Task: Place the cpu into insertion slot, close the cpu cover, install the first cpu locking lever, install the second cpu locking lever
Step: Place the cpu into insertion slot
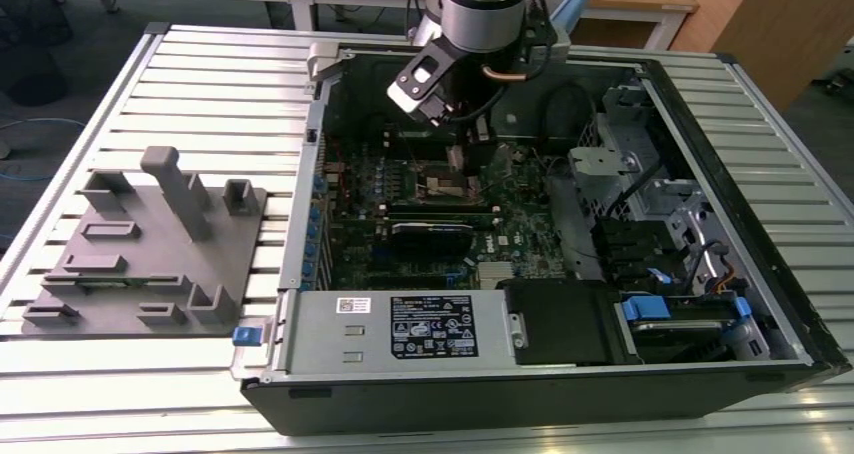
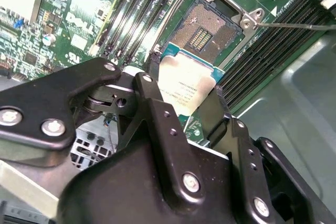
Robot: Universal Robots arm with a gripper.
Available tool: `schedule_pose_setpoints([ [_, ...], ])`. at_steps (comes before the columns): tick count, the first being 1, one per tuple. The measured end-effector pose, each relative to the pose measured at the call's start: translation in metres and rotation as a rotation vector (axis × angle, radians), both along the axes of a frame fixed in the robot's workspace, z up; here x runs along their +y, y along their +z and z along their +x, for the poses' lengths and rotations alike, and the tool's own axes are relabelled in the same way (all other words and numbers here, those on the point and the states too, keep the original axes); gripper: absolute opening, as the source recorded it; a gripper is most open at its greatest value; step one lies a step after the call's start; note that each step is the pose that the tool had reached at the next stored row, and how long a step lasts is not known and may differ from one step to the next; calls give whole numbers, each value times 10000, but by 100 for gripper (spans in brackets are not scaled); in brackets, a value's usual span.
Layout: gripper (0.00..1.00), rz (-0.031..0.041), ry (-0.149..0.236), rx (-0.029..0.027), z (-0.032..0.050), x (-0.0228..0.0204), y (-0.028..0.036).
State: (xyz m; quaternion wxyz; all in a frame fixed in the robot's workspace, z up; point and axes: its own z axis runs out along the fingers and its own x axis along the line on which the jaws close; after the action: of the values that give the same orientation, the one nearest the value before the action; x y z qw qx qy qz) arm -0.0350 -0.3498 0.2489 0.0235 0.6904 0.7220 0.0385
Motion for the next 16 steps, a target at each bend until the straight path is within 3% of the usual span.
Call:
schedule_pose_setpoints([
  [2,54,0,-241,1,0,0,-1],
  [8,54,0,-324,0,0,0,-2],
  [13,54,1,-958,1,0,-1,-5],
  [16,54,0,-962,0,0,0,-5],
])
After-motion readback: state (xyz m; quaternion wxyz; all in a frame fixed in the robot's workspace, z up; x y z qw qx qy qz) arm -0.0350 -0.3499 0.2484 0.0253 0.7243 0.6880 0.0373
